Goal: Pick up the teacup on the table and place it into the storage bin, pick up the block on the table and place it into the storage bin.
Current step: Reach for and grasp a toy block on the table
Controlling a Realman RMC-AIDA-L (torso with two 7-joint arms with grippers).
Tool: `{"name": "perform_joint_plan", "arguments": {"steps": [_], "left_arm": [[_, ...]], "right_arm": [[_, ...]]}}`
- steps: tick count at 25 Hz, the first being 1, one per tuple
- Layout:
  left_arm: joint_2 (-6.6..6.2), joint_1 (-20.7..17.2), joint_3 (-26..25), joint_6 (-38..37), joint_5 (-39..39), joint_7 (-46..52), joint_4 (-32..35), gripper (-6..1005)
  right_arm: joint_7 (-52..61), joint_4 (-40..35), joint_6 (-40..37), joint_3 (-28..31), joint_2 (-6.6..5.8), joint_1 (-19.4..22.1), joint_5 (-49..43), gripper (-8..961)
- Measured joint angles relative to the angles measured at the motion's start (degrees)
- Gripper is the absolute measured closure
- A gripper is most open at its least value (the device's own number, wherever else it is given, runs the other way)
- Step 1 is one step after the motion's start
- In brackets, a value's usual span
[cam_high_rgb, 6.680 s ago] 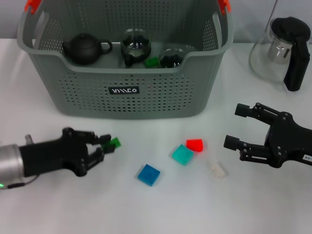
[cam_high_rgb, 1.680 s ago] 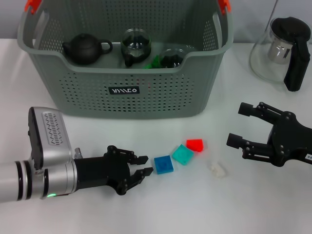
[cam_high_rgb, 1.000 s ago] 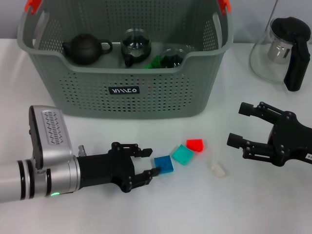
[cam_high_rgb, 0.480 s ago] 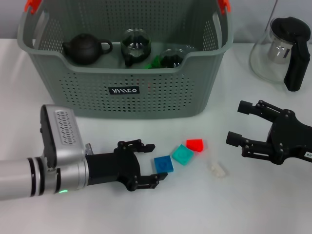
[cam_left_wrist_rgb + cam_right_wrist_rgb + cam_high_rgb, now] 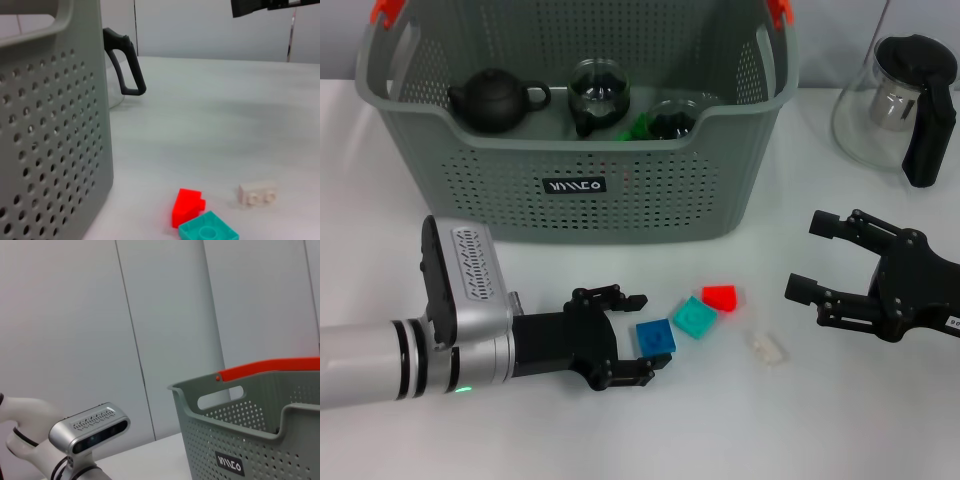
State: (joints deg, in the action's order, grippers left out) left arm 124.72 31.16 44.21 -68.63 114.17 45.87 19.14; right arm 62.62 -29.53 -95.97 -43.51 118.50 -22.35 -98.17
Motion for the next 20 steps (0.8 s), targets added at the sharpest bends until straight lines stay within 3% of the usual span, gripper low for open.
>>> {"name": "perform_joint_plan", "arguments": {"steps": [17,20], "left_arm": [[-0.01,0.85,0.24,1.90,0.22,-0.65,-1.29,233],[-0.08,0.98,-0.01,1.95,0.09,-0.45,-1.12,288]], "right_arm": [[-0.02,0.00,-0.09,0.00,-0.03,0.05,0.00,7],[0.10,0.00,-0.09,0.00,-0.02,0.04,0.00,7]]}}
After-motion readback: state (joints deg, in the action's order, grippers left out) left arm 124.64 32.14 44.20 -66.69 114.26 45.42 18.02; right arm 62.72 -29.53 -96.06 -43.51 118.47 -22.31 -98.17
